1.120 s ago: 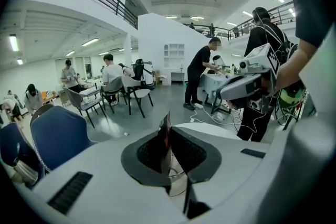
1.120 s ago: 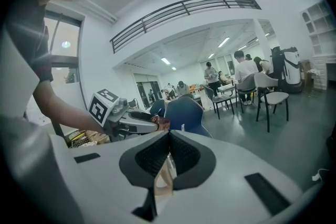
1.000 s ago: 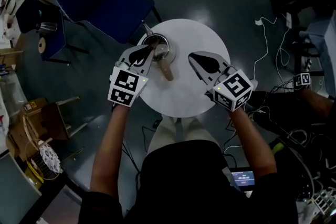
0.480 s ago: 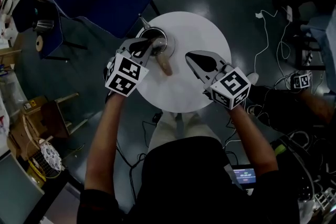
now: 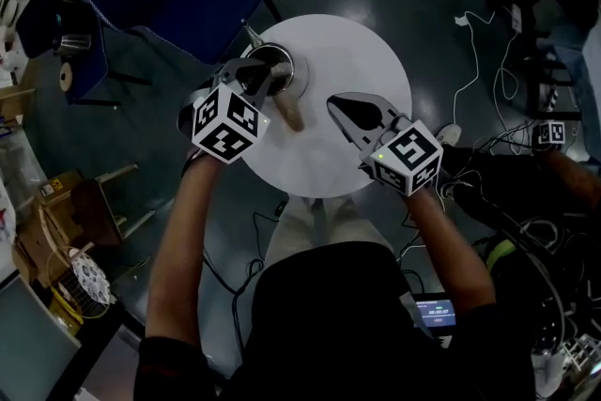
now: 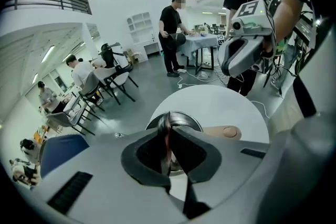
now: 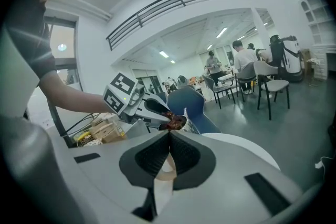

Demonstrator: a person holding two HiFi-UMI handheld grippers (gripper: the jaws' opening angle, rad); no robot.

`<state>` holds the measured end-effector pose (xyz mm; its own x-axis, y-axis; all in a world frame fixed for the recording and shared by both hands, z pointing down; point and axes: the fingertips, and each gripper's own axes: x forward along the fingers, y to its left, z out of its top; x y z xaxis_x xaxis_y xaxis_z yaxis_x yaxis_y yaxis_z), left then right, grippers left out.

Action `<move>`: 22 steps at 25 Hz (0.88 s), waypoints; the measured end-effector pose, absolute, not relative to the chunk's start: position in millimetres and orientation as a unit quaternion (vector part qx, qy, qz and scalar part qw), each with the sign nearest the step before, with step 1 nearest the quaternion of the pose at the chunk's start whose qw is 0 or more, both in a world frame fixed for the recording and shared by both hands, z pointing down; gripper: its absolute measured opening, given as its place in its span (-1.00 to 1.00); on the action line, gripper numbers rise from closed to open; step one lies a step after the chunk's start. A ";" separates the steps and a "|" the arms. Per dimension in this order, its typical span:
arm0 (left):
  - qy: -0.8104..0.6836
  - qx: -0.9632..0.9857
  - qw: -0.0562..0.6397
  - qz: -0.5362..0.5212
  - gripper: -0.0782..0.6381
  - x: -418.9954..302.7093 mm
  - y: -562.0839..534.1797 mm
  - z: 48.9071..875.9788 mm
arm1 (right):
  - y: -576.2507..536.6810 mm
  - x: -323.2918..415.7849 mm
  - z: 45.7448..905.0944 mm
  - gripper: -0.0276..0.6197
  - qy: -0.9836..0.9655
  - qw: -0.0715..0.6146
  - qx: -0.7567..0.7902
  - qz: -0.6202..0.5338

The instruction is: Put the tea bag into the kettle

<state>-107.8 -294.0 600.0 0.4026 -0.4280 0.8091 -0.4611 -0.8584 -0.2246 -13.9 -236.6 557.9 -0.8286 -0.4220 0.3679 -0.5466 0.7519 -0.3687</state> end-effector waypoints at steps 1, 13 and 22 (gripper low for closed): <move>-0.263 0.835 0.012 0.483 -0.68 -107.3 -293.2 601.6 | -235.5 -14.1 558.1 -0.85 -0.926 0.132 0.261 0.237; -0.264 0.829 -0.013 0.492 -0.67 -103.5 -297.8 607.5 | -230.0 -6.8 566.2 -0.85 -0.924 0.138 0.260 0.245; -0.275 0.827 -0.005 0.490 -0.53 -111.1 -301.8 613.2 | -233.1 -6.2 573.2 -0.85 -0.923 0.143 0.257 0.249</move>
